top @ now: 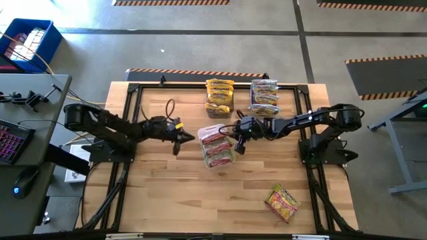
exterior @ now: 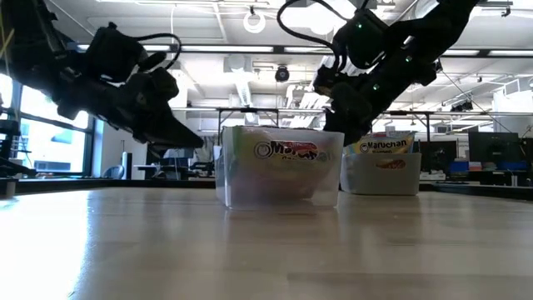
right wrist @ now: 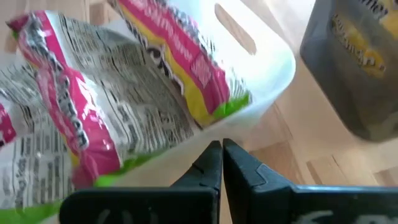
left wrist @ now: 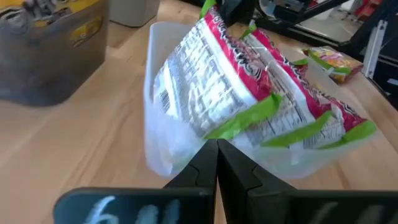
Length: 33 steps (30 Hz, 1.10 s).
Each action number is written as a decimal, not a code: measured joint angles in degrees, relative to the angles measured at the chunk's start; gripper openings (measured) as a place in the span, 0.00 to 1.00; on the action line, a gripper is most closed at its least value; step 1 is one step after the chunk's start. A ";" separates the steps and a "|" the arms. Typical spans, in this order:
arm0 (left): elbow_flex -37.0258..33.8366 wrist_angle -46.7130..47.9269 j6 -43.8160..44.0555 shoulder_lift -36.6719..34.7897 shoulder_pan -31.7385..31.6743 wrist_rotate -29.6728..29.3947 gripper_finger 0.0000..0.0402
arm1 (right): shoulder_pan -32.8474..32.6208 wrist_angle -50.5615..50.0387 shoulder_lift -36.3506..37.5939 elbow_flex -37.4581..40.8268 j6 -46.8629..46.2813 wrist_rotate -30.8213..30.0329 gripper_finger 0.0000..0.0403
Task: Sort Maruchan noodles
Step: Adjust the transparent bin, then put the green noodle pack into the transparent bin
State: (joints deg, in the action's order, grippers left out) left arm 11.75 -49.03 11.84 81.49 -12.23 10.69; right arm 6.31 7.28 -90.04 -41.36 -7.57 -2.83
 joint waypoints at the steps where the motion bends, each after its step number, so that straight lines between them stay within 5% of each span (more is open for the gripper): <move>1: 0.80 -0.09 -0.02 0.91 0.58 -0.69 0.00 | -0.01 0.57 0.00 -0.02 -0.17 0.02 0.00; 8: 5.35 -0.35 -2.52 7.46 0.67 -3.14 0.00 | -1.15 0.61 0.04 -0.12 -1.36 0.00 0.00; 21: 6.63 -0.57 -3.16 7.31 -2.47 -3.55 0.00 | -3.96 -30.43 3.60 -18.16 1.95 -1.33 0.06; 33: 1.97 2.84 -0.70 -6.02 -1.94 -2.46 0.00 | -10.50 -13.29 -3.58 -19.70 8.19 9.40 0.36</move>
State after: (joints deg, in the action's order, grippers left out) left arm 13.71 -46.18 11.14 75.47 -14.17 8.23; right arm -4.19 -6.01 -93.62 -61.07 0.62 6.57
